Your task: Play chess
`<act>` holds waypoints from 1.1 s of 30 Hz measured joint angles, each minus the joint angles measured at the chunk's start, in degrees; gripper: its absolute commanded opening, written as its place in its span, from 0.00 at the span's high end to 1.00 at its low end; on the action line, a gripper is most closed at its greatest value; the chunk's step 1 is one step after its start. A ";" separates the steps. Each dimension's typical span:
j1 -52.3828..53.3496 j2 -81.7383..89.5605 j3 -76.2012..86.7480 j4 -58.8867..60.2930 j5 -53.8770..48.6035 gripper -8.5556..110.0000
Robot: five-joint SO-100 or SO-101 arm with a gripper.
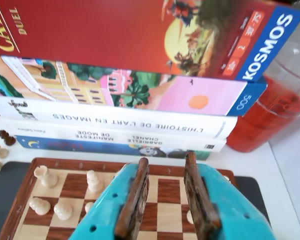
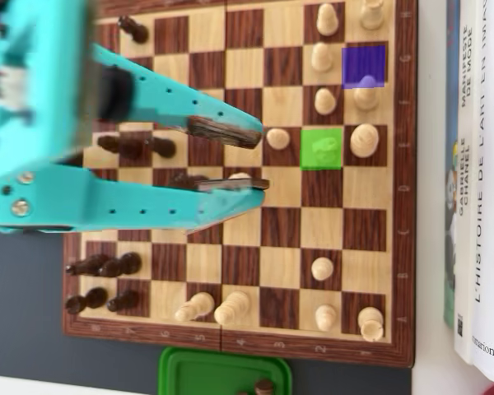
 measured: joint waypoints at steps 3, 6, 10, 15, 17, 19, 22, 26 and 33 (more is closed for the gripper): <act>0.00 3.52 4.48 -7.47 0.00 0.83; 0.00 7.47 9.49 -14.33 0.00 0.83; 0.00 13.89 15.82 -21.80 0.00 0.83; 0.00 22.85 23.03 -27.16 0.00 0.83; 0.18 26.63 26.02 -29.44 0.00 0.83; 0.18 30.41 29.44 -32.17 0.00 0.83; 0.18 35.51 35.07 -37.62 0.00 0.83; 0.18 41.22 41.40 -46.67 0.00 0.83; 0.18 48.08 48.16 -60.21 0.00 0.83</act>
